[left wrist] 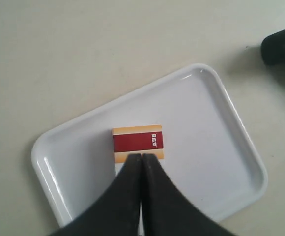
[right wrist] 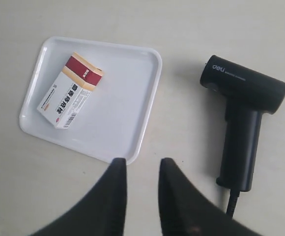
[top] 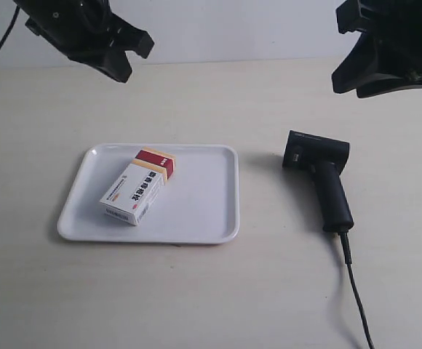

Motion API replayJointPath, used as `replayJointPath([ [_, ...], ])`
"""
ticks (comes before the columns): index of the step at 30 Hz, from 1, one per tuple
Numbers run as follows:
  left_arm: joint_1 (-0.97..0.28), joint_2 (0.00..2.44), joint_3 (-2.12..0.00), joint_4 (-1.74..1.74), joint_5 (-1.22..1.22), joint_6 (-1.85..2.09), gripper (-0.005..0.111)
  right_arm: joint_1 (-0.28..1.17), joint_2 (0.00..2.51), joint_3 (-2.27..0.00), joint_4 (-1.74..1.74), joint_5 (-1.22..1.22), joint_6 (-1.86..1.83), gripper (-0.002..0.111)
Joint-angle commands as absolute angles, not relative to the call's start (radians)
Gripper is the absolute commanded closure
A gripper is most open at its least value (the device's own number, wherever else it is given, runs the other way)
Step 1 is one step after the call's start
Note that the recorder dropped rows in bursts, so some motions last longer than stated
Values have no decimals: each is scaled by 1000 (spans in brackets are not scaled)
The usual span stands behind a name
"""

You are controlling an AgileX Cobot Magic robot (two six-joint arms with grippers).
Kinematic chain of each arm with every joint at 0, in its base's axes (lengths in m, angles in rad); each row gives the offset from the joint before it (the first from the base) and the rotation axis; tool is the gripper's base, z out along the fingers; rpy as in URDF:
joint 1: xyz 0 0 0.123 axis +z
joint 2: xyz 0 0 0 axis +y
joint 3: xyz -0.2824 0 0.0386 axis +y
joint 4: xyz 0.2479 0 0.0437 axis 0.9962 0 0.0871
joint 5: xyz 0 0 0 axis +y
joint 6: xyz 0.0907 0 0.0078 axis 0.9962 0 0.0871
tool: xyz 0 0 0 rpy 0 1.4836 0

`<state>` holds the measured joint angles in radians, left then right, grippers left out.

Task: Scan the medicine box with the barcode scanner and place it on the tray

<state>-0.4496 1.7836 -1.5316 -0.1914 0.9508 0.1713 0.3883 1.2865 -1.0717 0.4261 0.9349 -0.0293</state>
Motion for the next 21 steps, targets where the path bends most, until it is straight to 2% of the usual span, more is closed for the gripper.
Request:
replayJointPath([
  [1, -448, 1718, -1536, -237, 965, 178, 105, 384, 1281, -1067, 419, 908, -70, 104],
  [2, -448, 1698, -1529, -261, 965, 188, 105, 384, 1276, -1060, 421, 898, -80, 108],
  [13, -448, 1320, -1283, -414, 780, 253, 105, 384, 1033, -868, 378, 681, -105, 108],
  [21, -448, 988, -1073, -426, 684, 253, 105, 384, 815, -845, 320, 603, -105, 108],
])
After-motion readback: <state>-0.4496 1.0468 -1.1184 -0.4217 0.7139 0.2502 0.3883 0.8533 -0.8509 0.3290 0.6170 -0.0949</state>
